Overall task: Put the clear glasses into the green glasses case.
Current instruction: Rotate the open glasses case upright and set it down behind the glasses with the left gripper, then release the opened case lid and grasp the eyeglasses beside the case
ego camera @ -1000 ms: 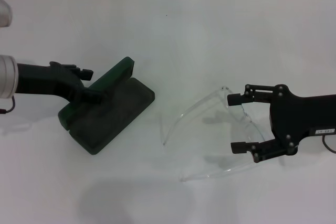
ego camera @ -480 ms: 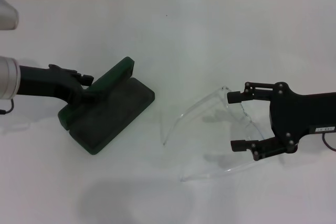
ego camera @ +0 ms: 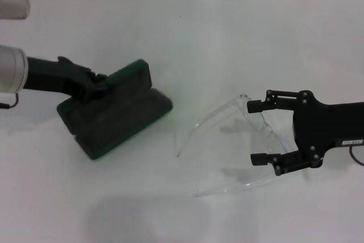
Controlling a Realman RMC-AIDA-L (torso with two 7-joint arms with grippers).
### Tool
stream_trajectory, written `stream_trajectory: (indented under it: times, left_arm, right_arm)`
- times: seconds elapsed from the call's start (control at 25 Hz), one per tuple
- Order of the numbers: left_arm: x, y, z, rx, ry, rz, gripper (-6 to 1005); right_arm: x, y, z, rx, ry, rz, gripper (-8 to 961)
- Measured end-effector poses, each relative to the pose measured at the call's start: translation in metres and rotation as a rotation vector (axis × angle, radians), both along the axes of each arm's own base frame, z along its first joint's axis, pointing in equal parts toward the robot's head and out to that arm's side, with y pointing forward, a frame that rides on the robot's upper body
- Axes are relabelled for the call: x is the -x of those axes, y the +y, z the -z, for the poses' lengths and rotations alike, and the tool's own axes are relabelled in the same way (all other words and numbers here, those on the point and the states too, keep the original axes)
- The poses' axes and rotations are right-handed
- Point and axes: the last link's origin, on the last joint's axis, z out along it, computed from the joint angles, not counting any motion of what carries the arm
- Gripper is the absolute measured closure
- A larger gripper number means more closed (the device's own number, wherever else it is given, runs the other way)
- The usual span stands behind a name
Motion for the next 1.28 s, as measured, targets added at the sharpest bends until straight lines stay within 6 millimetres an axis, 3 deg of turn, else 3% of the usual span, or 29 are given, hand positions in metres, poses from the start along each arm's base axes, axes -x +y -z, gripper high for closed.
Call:
stream_trajectory:
  times: [0.28,0.48,0.6,0.68,0.88,1.28]
  left_arm:
    - [-0.034,0.024,0.001,-0.01,0.048,0.192,771]
    - [-0.057,0.038,0.023,0.008,0.113,0.347,789]
    - [-0.08,0.041,0.059,0.103,0.197,0.484,790]
    - [-0.087,0.04,0.071,0.126,0.217,0.519,791]
    - [-0.1,0.036,0.091,0.154,0.237,0.6,788]
    - [-0.112,0.038,0.095,0.118,0.215,0.603,775]
  right_arm:
    - [-0.003,-0.006,0.004,-0.01,0.006,-0.026,69]
    - [-0.006,-0.014,0.012,-0.023,0.01,-0.048,73]
    - [-0.011,-0.021,0.014,-0.042,0.016,-0.056,75]
    - [-0.013,-0.022,0.015,-0.047,0.019,-0.056,76]
    - [-0.019,-0.027,0.014,-0.055,0.017,-0.045,79]
    - [-0.029,-0.026,0.006,-0.08,0.002,-0.003,86]
